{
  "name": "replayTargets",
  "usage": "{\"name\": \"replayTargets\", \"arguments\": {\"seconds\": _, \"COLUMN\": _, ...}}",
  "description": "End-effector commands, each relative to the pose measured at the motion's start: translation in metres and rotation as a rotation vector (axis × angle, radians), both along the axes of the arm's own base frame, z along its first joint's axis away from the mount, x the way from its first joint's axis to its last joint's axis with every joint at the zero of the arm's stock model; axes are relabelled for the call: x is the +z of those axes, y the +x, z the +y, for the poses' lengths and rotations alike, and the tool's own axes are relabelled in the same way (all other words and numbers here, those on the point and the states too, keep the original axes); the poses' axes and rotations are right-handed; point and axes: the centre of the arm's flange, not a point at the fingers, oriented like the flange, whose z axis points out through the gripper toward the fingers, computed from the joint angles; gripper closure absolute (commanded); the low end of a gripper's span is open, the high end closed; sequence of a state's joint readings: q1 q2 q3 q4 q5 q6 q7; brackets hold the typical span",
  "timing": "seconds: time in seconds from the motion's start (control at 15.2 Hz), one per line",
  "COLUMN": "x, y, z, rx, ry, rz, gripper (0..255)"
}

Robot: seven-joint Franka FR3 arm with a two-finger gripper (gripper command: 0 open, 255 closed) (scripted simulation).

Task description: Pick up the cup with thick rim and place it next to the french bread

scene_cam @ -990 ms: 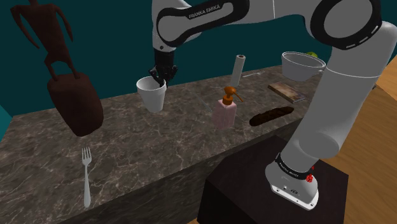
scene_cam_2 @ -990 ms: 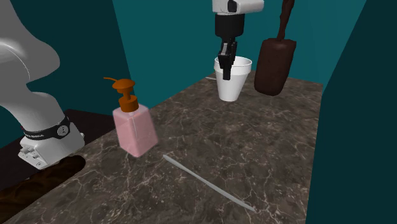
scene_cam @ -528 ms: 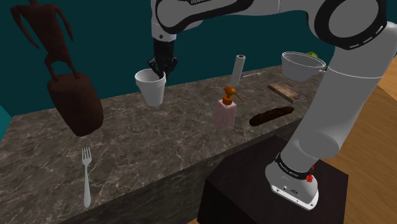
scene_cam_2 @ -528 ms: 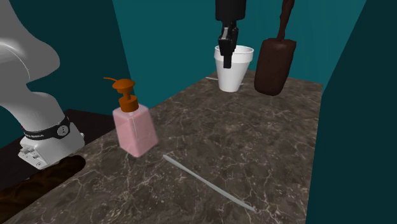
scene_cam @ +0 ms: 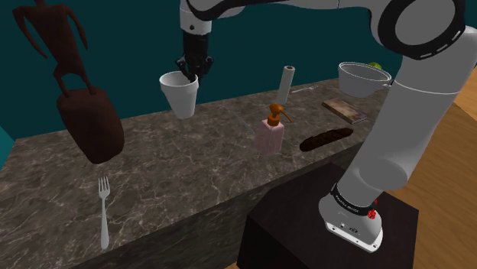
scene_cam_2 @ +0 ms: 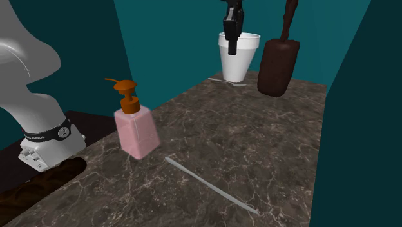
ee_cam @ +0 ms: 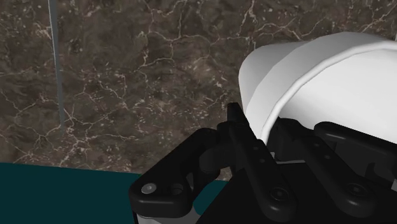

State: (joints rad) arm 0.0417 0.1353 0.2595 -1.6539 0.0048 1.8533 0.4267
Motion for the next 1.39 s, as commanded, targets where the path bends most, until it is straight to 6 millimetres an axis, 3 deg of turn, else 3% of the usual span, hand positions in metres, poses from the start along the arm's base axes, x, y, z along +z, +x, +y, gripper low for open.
{"name": "replayTargets", "arguments": {"seconds": 0.0, "x": 0.013, "y": -0.001, "z": 0.0, "rx": 0.0, "ry": 0.0, "rz": 0.0, "gripper": 255}}
{"name": "replayTargets", "arguments": {"seconds": 0.4, "x": 0.04, "y": -0.001, "z": 0.0, "rx": 0.0, "ry": 0.0, "rz": 0.0, "gripper": 255}}
{"name": "replayTargets", "arguments": {"seconds": 1.32, "x": 0.04, "y": -0.101, "z": -0.155, "rx": 0.0, "ry": 0.0, "rz": 0.0, "gripper": 255}}
